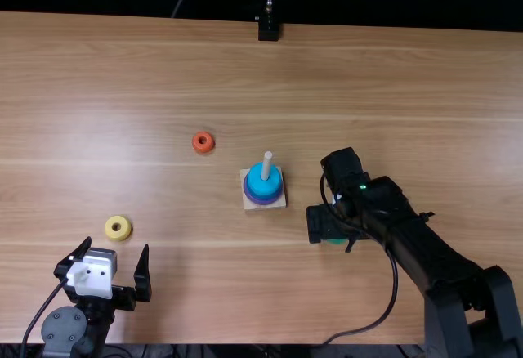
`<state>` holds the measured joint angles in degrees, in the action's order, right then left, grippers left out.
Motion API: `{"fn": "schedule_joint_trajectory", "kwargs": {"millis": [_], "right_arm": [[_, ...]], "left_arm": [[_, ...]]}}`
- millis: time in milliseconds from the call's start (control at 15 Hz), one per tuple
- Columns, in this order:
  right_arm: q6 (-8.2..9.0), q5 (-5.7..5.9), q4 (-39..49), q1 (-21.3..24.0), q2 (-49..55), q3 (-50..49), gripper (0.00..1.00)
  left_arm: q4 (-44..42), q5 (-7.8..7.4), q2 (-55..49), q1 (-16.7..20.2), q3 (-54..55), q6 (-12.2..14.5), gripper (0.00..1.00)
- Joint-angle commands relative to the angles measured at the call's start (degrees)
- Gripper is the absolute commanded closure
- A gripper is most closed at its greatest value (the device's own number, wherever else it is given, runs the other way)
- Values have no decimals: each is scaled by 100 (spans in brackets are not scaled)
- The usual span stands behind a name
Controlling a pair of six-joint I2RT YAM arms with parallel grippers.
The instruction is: Build the Hanoi tower: stack the rings onto the peg from bottom to top in this color order: purple, dark blue, light blue, dark green, light green, yellow, orange.
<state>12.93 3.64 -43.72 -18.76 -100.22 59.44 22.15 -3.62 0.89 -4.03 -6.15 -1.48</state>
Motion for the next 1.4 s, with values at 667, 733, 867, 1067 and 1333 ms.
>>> {"fn": "schedule_joint_trajectory", "kwargs": {"millis": [667,733,867,1067,1333], "right_arm": [[89,5,10,-215,-32,-170,100],[89,-5,0,-224,3,-134,100],[99,5,0,-312,284,138,100],[89,37,-137,-576,829,832,100],[57,47,-1877,-1024,812,2362,100]], "left_arm": [[422,-123,-89,34,615,84,0],[422,-123,-89,34,615,84,0],[422,-123,-89,34,615,84,0],[422,-123,-89,34,615,84,0],[422,-123,-89,34,615,84,0]]}}
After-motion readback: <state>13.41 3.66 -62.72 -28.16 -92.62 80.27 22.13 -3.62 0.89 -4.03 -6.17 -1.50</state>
